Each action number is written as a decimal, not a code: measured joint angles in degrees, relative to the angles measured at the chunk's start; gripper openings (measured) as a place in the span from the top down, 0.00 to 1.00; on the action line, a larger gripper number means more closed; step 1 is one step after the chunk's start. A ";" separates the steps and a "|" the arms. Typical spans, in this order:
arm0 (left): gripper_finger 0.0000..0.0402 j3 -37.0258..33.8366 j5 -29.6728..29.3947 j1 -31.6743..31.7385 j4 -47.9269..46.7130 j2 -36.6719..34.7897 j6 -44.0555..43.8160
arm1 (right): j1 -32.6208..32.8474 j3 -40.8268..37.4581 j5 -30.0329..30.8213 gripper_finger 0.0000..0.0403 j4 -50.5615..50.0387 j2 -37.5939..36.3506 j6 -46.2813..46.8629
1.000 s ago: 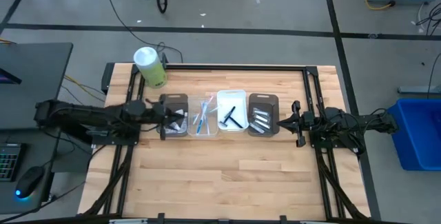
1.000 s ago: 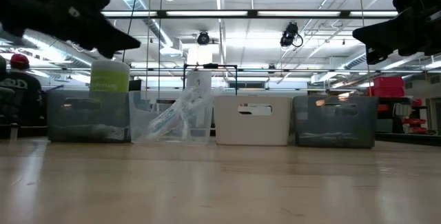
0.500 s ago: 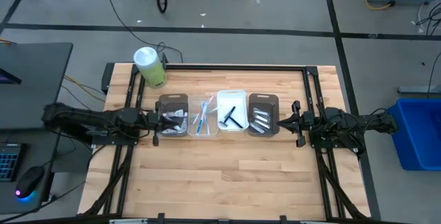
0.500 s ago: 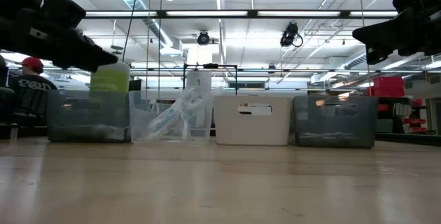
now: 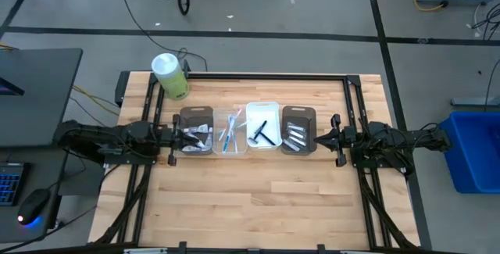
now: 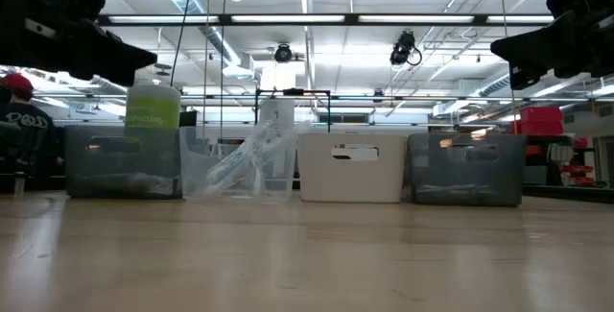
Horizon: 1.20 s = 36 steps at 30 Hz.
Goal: Pick & Place Travel size toiletries
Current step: Return to Home Position
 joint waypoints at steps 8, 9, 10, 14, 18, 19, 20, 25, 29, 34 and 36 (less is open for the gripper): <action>0.97 -0.04 0.46 0.00 -0.13 -5.56 -2.64 | 0.00 0.00 0.00 0.96 -0.01 0.00 0.00; 0.96 -0.04 0.67 0.02 -0.17 -5.61 -2.67 | -0.01 0.00 0.00 0.96 0.00 0.00 0.00; 0.96 -0.04 1.01 0.02 -0.24 -5.55 -2.67 | -0.01 0.00 0.00 0.97 0.00 0.00 0.00; 0.95 -0.04 1.37 0.02 -0.31 -5.57 -2.44 | 0.00 0.00 0.00 0.96 0.00 0.00 0.00; 0.96 -0.07 1.67 0.02 -0.21 -5.59 -3.84 | -0.02 0.00 0.00 0.97 0.00 0.00 0.00; 0.96 -0.07 1.66 0.02 -0.17 -5.61 -4.24 | -0.02 0.00 0.00 0.96 0.00 0.00 0.01; 0.96 -0.09 1.63 0.02 -0.13 -5.63 -4.42 | 0.00 0.00 0.00 0.96 0.00 0.00 0.00; 0.96 -0.09 1.64 0.02 -0.10 -5.63 -2.94 | 0.00 0.00 0.00 0.96 0.00 0.00 0.00; 0.96 -0.09 1.65 0.02 -0.07 -5.63 -0.75 | -0.01 0.00 0.00 0.97 0.00 0.00 0.00; 0.96 -0.11 1.65 0.02 -0.04 -5.63 -0.55 | -0.01 0.00 0.00 0.97 -0.01 0.00 0.01; 0.96 -0.11 1.66 0.02 -0.02 -5.60 -0.48 | 0.00 0.00 0.00 0.96 0.00 0.00 0.00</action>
